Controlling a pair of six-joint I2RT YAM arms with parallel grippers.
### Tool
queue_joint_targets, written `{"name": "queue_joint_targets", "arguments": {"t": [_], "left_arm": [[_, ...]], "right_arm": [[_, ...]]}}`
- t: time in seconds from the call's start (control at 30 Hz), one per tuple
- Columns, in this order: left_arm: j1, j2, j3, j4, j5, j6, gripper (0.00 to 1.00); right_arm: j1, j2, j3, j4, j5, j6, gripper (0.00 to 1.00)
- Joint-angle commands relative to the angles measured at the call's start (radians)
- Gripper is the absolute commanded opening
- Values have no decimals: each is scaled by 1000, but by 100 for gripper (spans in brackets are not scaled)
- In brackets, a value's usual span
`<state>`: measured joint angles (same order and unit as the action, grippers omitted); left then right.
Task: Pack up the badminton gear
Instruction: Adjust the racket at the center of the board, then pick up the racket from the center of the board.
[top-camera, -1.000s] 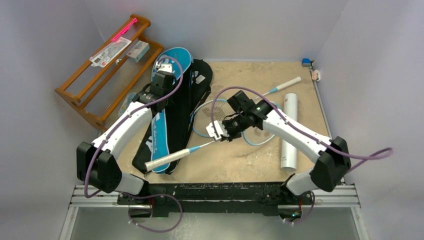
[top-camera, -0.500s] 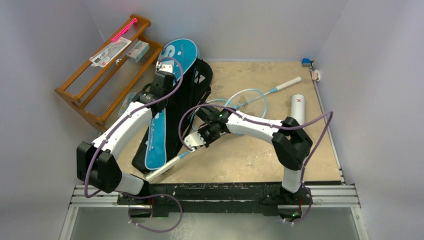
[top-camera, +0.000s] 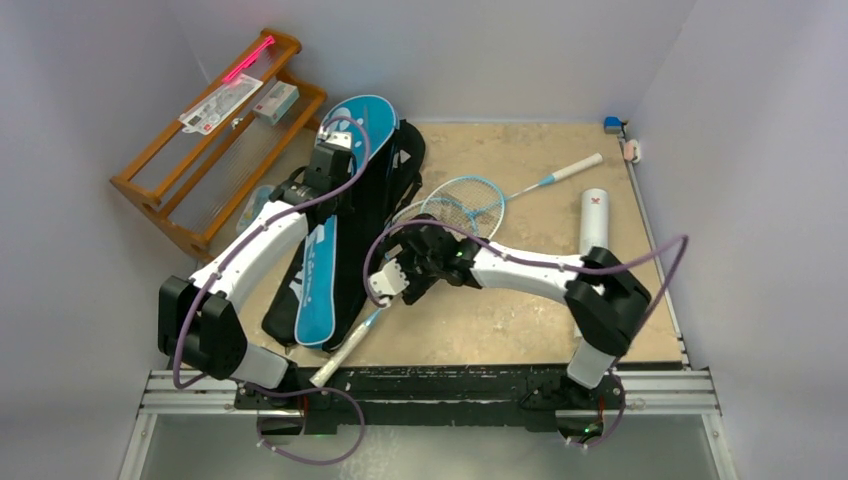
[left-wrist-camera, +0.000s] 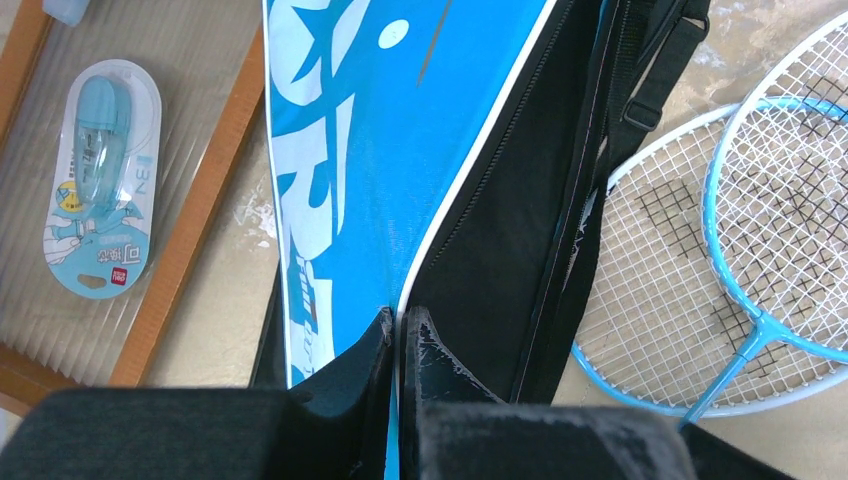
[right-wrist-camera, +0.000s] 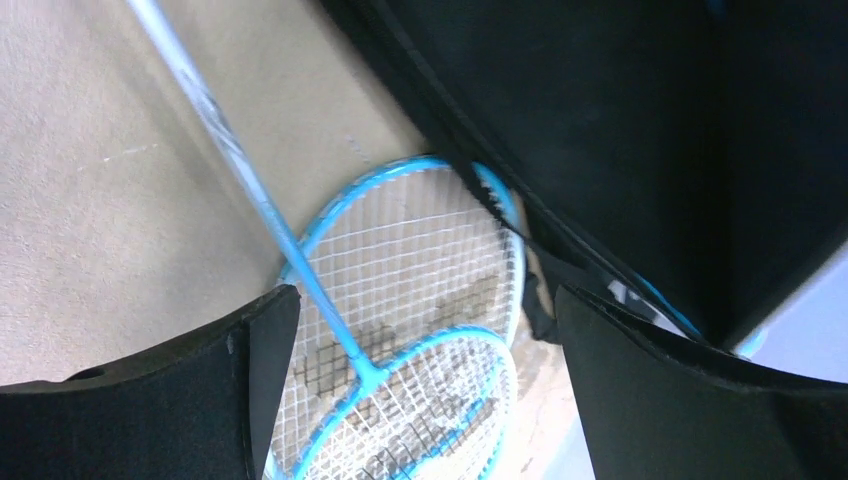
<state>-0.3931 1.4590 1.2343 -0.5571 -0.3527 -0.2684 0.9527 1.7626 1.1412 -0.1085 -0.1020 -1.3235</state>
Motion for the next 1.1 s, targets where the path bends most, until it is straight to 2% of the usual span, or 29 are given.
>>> {"name": "queue_joint_targets", "arguments": {"t": [0.0,0.07,0.13,0.2,0.3,0.33,0.37,0.4,0.47,0.6,0.73,0.9,1.07], "left_arm": [[5,0,28,28,11,6,0],[5,-2,28,27,9,6,0],[5,-2,28,26,6,6,0],[6,-3,28,27,6,6,0],[5,-3,30,26,6,8,0],[5,-3,30,26,6,8,0],[5,-3,30,26,6,8,0],[5,-2,28,26,7,8,0],[5,0,30,25,9,9,0],[5,4,29,25,10,9,0],[5,11,29,26,16,11,0],[4,15,32,23,26,11,0],[3,15,31,23,29,11,0]], "right_arm": [[-3,-166,-54,182,-98,163,99],[-2,-220,-72,213,-96,284,99],[0,-271,-73,217,-73,480,99],[0,-312,-55,193,-11,759,99],[0,-385,-114,227,74,1145,99],[0,-400,-139,238,152,1314,99],[0,-409,-148,191,249,1495,99],[-2,-412,-147,110,262,1684,99],[-2,-410,-155,4,309,1900,99],[-3,-434,-287,44,368,2238,98],[-4,-452,-375,70,390,2454,77],[-2,-412,-440,201,399,2582,74],[-3,-291,-479,406,343,2700,66]]}}
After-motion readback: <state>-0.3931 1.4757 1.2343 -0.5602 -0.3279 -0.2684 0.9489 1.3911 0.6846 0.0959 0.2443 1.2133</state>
